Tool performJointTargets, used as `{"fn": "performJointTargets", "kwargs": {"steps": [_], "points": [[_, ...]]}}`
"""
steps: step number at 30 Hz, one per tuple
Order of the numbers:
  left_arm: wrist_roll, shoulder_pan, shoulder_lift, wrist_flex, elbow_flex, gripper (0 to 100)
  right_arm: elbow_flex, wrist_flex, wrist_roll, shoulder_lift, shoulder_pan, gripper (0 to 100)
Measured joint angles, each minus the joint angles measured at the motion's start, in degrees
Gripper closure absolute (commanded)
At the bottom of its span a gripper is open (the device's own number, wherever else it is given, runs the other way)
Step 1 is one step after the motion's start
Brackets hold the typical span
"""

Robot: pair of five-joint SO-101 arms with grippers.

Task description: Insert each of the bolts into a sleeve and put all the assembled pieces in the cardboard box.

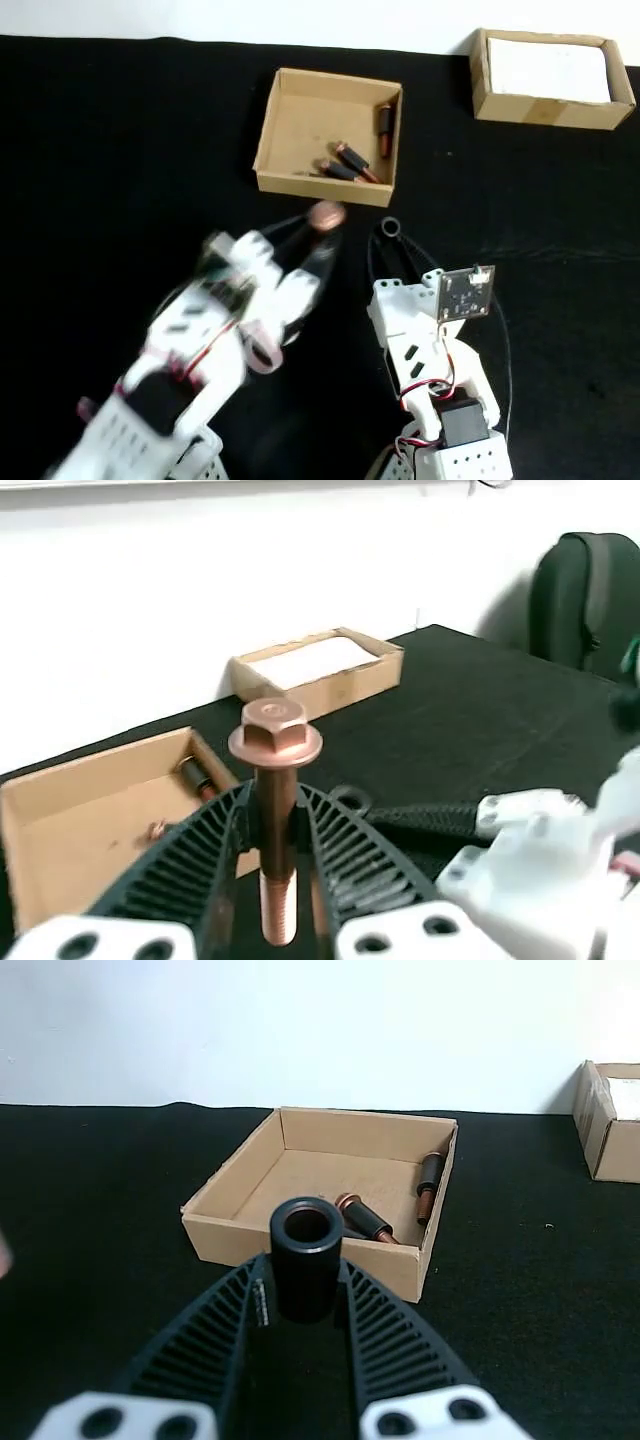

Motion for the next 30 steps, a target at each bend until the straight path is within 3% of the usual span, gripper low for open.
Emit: {"fn": "performJointTargets", "kwargs": {"steps": [7, 13, 30], "points": [[2.9, 1.8, 25.0, -2.6, -18.8, 99, 0.0, 0.0, 0.0, 0.0, 0.0, 99.1], [3.3, 1.8, 36.6, -6.9, -24.9, 99, 0.0, 0.0, 0.0, 0.0, 0.0, 99.1], [3.8, 5.8, 40.4, -7.7, -23.8, 99, 0.0, 0.0, 0.0, 0.0, 0.0, 99.1]]}}
